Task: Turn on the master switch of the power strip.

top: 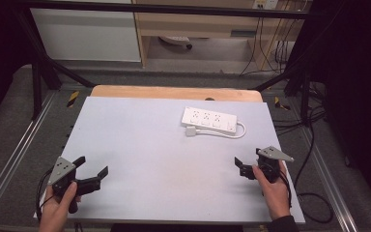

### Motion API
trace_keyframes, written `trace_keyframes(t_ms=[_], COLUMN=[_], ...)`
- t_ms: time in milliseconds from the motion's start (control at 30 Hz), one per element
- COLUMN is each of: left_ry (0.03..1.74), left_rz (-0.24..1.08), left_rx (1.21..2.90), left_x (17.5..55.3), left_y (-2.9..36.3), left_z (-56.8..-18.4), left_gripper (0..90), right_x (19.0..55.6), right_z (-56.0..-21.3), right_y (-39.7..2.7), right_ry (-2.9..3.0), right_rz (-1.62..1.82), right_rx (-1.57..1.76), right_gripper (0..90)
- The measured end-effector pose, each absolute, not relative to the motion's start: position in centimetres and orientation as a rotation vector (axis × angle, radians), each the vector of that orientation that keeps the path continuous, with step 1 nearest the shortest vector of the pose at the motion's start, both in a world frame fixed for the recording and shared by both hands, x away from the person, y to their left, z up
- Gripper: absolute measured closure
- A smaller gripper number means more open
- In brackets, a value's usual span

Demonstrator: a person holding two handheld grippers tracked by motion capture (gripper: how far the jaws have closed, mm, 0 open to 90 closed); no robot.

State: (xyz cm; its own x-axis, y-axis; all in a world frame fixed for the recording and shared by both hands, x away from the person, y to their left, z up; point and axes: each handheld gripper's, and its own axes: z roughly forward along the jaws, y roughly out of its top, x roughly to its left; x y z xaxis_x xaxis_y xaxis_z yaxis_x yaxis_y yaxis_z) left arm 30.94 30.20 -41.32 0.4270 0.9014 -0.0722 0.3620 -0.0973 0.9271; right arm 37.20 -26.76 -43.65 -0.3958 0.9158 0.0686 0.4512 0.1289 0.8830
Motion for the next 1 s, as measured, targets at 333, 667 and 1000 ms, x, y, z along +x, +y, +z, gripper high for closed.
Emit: trace_keyframes(t_ms=[333, 667, 1000], left_ry=[1.095, 1.101, 1.109], left_rz=[0.663, 0.654, 0.65], left_rx=[1.691, 1.708, 1.713], left_x=[30.8, 30.8, 30.8], left_y=[29.9, 29.8, 29.8], left_z=[-41.4, -41.5, -41.5], left_gripper=[6.5, 6.5, 6.5], right_x=[38.8, 39.9, 41.4], right_z=[-42.6, -41.8, -40.7], right_y=[-26.3, -25.8, -25.9], right_ry=[1.913, 1.91, 1.874], right_rz=[1.214, 1.219, 1.218], right_rx=[1.334, 1.331, 1.345], right_gripper=[3.6, 4.0, 6.4])
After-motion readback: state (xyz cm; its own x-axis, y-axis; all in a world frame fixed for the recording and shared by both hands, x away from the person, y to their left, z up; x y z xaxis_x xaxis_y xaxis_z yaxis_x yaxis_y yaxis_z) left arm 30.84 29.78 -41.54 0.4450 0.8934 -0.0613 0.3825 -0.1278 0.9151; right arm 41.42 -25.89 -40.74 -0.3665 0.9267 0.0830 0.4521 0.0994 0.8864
